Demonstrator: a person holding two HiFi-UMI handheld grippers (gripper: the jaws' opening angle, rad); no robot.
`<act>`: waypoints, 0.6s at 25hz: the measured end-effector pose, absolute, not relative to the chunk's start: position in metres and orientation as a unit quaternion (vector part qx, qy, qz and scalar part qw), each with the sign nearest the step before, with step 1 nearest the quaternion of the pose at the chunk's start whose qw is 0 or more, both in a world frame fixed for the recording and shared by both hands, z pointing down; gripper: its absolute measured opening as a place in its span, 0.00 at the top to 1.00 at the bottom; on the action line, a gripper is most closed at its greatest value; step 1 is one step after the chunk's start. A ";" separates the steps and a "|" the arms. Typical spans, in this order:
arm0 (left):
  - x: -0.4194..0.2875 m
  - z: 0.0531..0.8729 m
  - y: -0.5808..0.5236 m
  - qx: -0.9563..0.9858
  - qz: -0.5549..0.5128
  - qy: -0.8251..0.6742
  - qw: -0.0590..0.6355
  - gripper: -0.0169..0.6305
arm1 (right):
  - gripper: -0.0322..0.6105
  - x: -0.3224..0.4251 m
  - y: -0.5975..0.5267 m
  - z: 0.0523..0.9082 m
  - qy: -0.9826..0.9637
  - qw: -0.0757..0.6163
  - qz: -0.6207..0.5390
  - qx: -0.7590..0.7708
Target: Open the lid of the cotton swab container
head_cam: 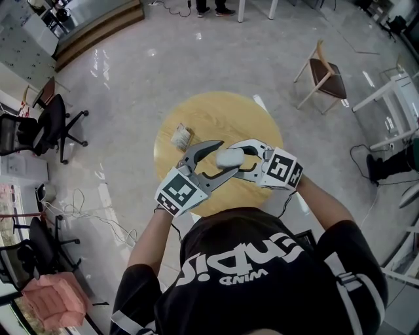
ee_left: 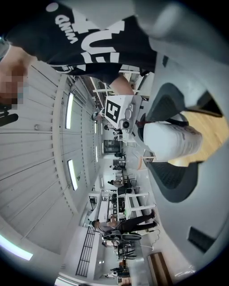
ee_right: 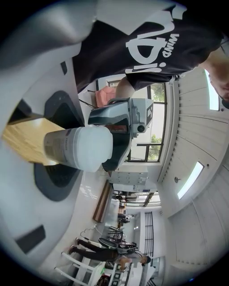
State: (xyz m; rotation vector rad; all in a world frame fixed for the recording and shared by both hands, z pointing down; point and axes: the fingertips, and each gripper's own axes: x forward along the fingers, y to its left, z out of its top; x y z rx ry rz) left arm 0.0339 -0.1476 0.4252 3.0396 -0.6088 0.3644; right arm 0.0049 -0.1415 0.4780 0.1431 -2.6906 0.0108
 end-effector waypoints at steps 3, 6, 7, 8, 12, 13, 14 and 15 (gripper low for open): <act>0.039 0.428 -0.147 0.974 0.119 -0.191 0.009 0.55 | 0.61 0.006 -0.139 0.478 -0.974 0.221 0.003 0.050; 0.044 0.429 -0.147 0.974 0.118 -0.191 0.011 0.55 | 0.61 0.009 -0.137 0.477 -0.974 0.221 0.000 0.052; 0.045 0.429 -0.147 0.974 0.117 -0.191 0.011 0.55 | 0.61 0.010 -0.138 0.477 -0.974 0.221 0.001 0.052; 0.044 0.428 -0.147 0.975 0.115 -0.191 0.012 0.55 | 0.61 0.009 -0.138 0.476 -0.974 0.220 0.002 0.052; 0.042 0.423 -0.147 0.976 0.111 -0.188 0.014 0.55 | 0.61 0.007 -0.137 0.471 -0.975 0.215 0.008 0.050; 0.042 0.422 -0.147 0.976 0.110 -0.188 0.015 0.55 | 0.61 0.007 -0.137 0.471 -0.976 0.213 0.009 0.050; 0.041 0.422 -0.148 0.976 0.109 -0.188 0.016 0.55 | 0.61 0.006 -0.138 0.471 -0.976 0.212 0.010 0.050; 0.040 0.422 -0.148 0.976 0.108 -0.189 0.017 0.55 | 0.61 0.005 -0.138 0.471 -0.976 0.211 0.010 0.051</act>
